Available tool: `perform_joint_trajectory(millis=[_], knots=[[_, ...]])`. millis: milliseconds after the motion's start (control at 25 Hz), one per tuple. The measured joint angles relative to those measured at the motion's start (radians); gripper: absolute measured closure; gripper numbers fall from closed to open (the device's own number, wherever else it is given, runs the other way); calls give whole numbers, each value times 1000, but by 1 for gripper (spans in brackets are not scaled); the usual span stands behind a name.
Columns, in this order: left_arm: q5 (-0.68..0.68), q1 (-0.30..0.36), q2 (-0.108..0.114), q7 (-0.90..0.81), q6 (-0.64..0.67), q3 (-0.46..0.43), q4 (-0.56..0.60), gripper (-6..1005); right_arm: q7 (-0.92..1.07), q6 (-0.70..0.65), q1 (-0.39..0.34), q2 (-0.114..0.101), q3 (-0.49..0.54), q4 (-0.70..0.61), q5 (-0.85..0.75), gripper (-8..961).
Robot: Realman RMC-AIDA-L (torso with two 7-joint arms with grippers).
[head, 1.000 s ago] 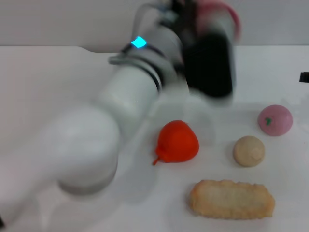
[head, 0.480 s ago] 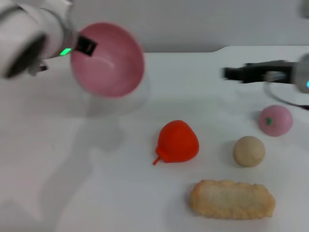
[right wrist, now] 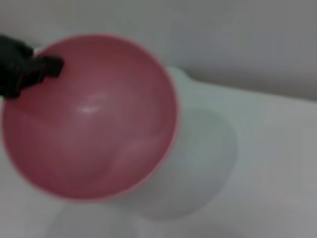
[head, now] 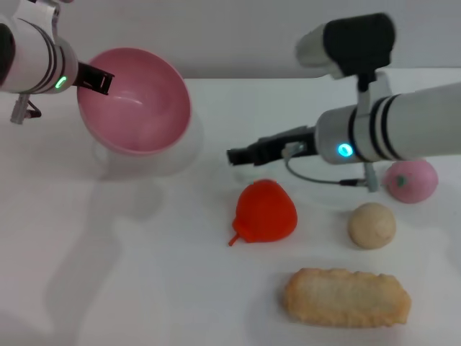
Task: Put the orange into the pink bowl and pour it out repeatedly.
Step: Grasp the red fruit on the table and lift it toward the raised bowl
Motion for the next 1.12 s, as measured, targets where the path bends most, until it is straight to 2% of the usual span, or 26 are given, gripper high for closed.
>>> perform_joint_trajectory(millis=[320, 800, 1000, 1120], knots=[[-6, -15, 1, 5, 4, -2, -6, 951, 11, 4, 11, 2, -54, 68, 60, 290], [-10, -32, 1, 8, 4, 8, -14, 951, 17, 4, 16, 2, -72, 117, 90, 343], [-13, -35, 0, 15, 4, 8, -15, 951, 39, 3, 62, 1, -76, 210, 90, 365], [-13, -36, -1, 19, 3, 8, -15, 951, 34, 6, 74, 0, -91, 224, 89, 378]])
